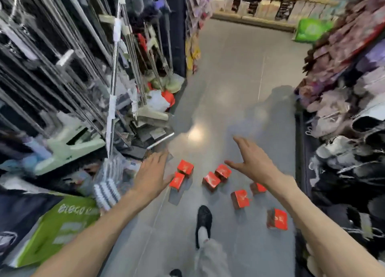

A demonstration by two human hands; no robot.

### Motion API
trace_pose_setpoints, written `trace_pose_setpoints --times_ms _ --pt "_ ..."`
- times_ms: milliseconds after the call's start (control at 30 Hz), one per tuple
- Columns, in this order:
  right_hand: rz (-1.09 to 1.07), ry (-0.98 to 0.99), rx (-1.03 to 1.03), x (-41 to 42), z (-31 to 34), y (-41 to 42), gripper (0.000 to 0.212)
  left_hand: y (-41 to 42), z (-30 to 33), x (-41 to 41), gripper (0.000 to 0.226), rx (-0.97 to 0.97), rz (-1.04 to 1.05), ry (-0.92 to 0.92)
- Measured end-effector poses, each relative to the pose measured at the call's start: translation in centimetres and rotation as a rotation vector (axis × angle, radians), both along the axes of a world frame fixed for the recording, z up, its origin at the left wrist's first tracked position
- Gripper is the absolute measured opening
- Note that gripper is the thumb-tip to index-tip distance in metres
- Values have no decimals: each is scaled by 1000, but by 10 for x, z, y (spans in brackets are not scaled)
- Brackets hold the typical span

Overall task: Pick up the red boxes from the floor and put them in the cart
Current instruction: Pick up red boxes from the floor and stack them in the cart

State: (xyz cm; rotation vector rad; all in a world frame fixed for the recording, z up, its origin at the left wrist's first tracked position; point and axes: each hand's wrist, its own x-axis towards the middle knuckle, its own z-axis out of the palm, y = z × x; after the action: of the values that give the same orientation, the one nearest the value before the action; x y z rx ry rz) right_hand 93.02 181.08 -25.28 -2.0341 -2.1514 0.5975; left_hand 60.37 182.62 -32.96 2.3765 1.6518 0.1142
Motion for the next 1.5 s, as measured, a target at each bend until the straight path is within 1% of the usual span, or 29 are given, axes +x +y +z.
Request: trace_pose_setpoints --times_ms 67,133,233,300,367,433,500,633,733,767,800,867,900,967,1100,1167,1233,1333,1367,1433,1500 --pt "-18 37 -45 11 -42 40 85 35 -39 13 74 -41 12 18" --pt "-43 88 -75 20 -86 74 85 66 -87 25 78 -98 53 26" --pt "-36 131 -152 23 -157 117 85 100 -173 37 85 -234 143 70" --pt "-21 146 -197 22 -211 140 85 115 -238 45 87 -313 217 40" --pt "4 164 -221 20 -274 159 86 128 -306 51 90 -371 307 -34" --pt "27 183 -253 18 -344 167 85 138 -377 49 97 -420 400 -70" --pt "42 205 -267 15 -414 170 84 144 -447 43 103 -455 458 -56" --pt "50 222 -265 9 -536 166 87 149 -566 35 119 -502 507 -5" --pt "40 214 -266 9 -596 155 85 146 -635 38 128 -568 529 25" --pt "34 208 -262 10 -609 151 84 143 -652 41 125 -583 540 31" --pt "27 203 -260 11 -618 146 83 139 -665 43 116 -574 554 24" --pt "10 190 -270 14 -627 137 82 133 -678 45 90 -511 586 -21" --pt "1 191 -276 15 -627 134 82 131 -677 45 81 -496 600 -39" --pt "-37 223 -284 19 -621 128 81 126 -664 42 75 -491 588 -45" --pt "-153 272 -307 20 -601 124 83 110 -617 27 76 -532 481 -86" --pt "-190 270 -335 17 -608 125 85 99 -597 16 79 -546 457 -116" --pt "-226 217 -361 22 -621 131 86 95 -580 12 88 -551 414 -137" --pt "-256 97 -395 22 -670 133 89 80 -580 1 96 -572 394 -145" --pt "-257 51 -427 22 -680 136 92 80 -578 -1 96 -583 408 -147" --pt "-227 -66 -460 19 -725 132 99 72 -599 -9 94 -595 410 -167" --pt "-210 -121 -483 19 -745 130 98 72 -605 -11 94 -615 440 -200"
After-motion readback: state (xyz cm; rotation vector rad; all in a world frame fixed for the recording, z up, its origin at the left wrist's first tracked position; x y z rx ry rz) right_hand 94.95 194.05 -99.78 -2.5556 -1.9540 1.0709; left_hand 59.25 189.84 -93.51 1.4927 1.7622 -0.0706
